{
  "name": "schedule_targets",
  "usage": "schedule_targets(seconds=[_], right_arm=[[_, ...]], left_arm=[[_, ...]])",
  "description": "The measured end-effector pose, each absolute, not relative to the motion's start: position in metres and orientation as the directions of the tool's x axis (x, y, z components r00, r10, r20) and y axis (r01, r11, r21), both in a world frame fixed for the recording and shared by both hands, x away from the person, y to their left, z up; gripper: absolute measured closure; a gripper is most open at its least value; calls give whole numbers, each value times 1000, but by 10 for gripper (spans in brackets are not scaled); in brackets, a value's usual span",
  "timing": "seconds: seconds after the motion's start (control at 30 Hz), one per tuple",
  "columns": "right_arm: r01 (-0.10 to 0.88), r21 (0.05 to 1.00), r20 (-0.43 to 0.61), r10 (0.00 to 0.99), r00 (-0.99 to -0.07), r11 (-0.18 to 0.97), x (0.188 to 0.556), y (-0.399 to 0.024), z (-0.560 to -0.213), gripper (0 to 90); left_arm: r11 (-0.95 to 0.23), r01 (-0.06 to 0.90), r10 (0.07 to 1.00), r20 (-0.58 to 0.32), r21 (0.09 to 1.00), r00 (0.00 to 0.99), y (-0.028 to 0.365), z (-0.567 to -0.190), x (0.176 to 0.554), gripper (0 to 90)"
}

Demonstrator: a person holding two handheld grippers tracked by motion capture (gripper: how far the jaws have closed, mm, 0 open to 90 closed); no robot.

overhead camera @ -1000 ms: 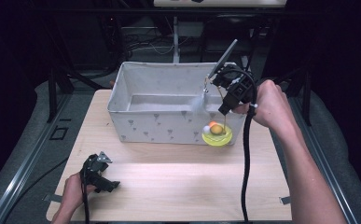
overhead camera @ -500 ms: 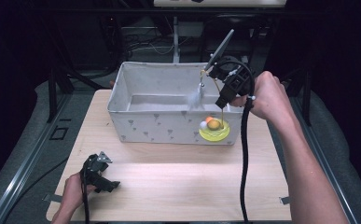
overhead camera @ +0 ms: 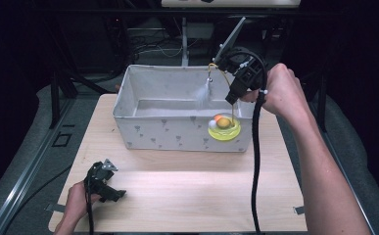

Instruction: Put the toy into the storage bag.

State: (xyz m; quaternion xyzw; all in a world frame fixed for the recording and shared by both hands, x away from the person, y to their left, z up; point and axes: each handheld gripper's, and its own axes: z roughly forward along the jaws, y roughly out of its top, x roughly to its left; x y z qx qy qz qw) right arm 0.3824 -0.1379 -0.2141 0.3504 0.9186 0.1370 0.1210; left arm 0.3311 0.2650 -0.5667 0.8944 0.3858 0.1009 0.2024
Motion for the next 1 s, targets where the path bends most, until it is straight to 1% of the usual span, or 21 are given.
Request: schedule_targets(seconds=[0.5, 1.0], right_arm=[[622, 349, -147, 697, -702, 701, 396, -137, -199, 879], [654, 374, -154, 739, -655, 657, 411, -143, -191, 879]], left_arm=[[-621, 649, 731, 27, 439, 681, 265, -567, 331, 21], [-617, 652, 733, 22, 441, 679, 265, -567, 331, 21]])
